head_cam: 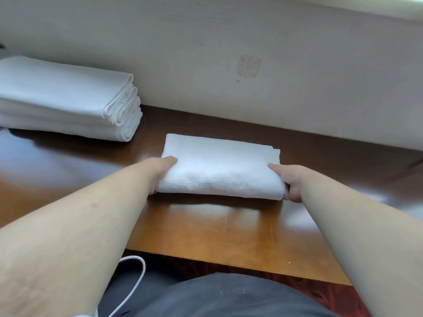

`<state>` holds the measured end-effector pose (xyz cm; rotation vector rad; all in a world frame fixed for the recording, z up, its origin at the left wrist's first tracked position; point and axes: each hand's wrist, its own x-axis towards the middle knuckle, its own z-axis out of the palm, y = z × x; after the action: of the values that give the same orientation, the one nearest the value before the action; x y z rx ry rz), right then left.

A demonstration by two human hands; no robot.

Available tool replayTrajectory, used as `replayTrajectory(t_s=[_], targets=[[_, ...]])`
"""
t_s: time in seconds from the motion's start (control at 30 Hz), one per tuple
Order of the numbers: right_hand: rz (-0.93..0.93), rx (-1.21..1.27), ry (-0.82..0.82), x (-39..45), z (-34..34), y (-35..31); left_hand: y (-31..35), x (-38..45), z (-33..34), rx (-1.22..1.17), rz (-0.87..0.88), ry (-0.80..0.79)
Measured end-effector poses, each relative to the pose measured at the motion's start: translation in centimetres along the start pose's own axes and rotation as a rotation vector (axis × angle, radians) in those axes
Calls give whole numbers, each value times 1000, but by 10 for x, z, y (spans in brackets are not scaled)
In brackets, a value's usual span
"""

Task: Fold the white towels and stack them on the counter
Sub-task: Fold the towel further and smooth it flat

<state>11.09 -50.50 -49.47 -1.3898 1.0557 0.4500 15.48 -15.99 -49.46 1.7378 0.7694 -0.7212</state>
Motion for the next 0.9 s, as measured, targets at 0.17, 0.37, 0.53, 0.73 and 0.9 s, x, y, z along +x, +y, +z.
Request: replayTrajectory(t_s=[0.17, 0.37, 0.53, 0.73, 0.9], targets=[[-38, 71, -122, -18, -6, 15, -13, -20, -6, -78, 71, -56], [-295, 89, -158, -57, -4, -3, 14, -60, -36, -52, 253, 53], [-404, 32, -143, -95, 15, -39, 42, -92, -73, -125, 380, 21], [-465, 51, -181, -125, 74, -84, 82, -95, -135, -180, 397, -11], [-551, 14, -140, -145, 142, -107, 126, -86, -199, -188, 432, -28]])
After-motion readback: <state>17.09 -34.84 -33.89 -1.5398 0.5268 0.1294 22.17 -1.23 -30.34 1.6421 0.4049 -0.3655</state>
